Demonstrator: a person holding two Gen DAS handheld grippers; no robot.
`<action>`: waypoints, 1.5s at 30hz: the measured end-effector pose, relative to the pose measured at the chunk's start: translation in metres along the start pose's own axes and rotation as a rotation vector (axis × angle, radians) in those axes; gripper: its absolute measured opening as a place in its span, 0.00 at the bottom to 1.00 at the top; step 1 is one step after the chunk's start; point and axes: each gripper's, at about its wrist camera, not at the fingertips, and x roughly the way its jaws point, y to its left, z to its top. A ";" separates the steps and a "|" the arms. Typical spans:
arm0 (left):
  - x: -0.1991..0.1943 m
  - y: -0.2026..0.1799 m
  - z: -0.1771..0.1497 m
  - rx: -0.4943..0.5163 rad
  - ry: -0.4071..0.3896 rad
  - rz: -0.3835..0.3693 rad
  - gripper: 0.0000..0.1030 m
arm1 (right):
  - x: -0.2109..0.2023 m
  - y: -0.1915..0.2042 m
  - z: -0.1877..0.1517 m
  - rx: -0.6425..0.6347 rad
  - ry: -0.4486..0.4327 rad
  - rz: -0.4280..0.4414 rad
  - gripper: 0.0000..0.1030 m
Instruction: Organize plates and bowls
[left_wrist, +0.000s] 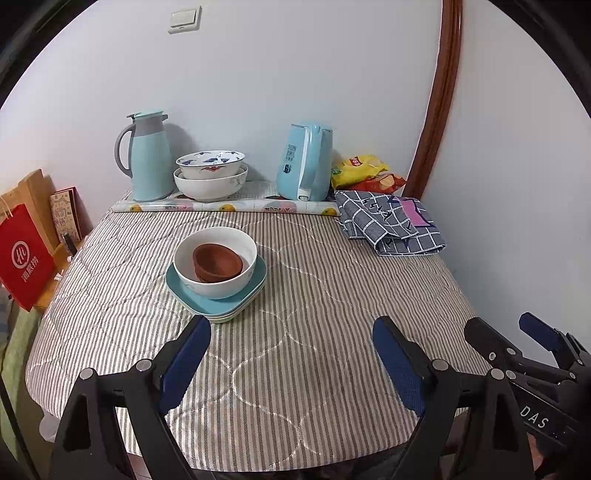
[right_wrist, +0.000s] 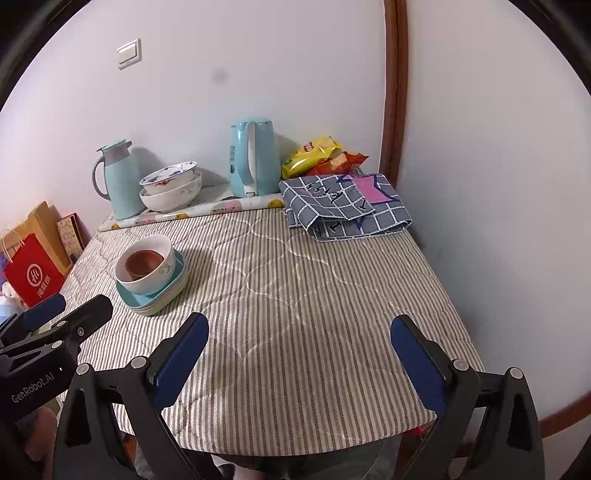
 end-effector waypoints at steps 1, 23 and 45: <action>0.000 0.000 0.000 0.001 -0.001 0.000 0.87 | 0.000 0.000 0.000 0.000 0.001 0.000 0.95; -0.002 -0.002 0.000 0.009 -0.005 -0.001 0.87 | 0.000 0.001 0.002 -0.002 0.000 -0.003 0.95; -0.003 -0.001 0.002 0.007 -0.010 -0.002 0.87 | -0.002 -0.001 0.002 0.002 -0.003 -0.010 0.95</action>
